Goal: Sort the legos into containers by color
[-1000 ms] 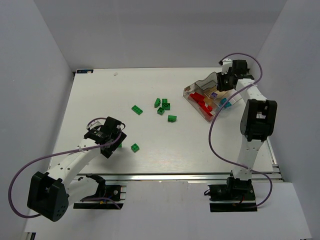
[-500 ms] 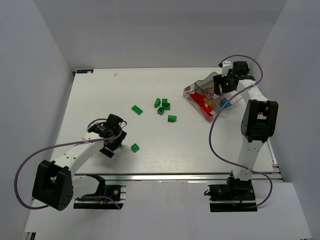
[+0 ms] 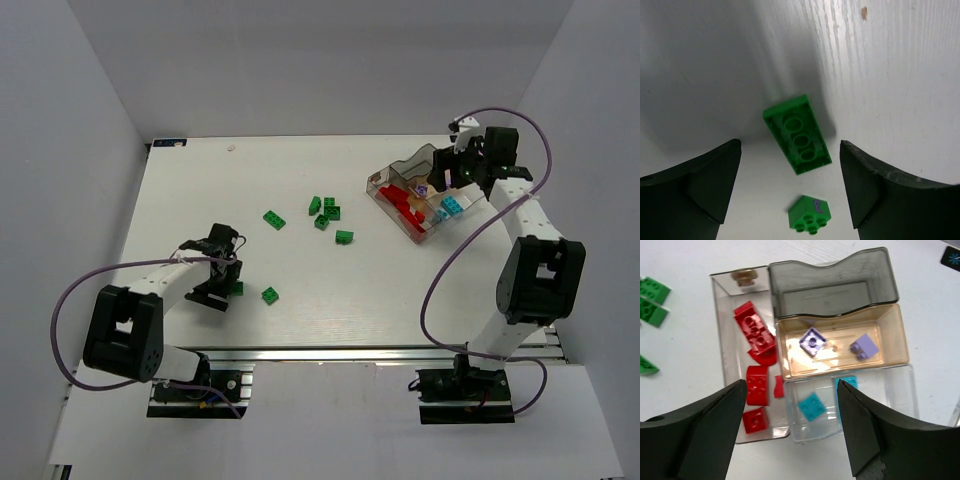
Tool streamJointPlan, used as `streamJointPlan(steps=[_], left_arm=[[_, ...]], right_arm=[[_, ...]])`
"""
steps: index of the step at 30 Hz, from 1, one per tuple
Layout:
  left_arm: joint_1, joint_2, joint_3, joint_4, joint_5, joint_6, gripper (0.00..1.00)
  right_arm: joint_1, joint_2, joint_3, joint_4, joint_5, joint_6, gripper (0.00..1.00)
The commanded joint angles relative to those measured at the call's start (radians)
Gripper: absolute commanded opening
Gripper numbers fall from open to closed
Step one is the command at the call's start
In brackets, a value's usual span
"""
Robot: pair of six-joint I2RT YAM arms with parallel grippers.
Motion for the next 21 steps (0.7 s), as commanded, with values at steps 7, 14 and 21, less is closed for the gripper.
streamJointPlan(steps=[7,14,21], left_arm=[[0.083,0.056,0.028,0.043,0.007,-0.038,0.75],[0.127,0.097,0.025,0.071,0.073,-0.032,0.47],[0.136,0.058,0.022,0.134,0.162,0.074,0.17]], right_arm=[[-0.004,-0.16,-0.166,0.071,-0.093,0.029,0.78],[-0.007,-0.194,-0.206,0.074,-0.103,0.038,0.78],[-0.011,-0.211,-0.214,0.074,-0.115,0.046,0.78]])
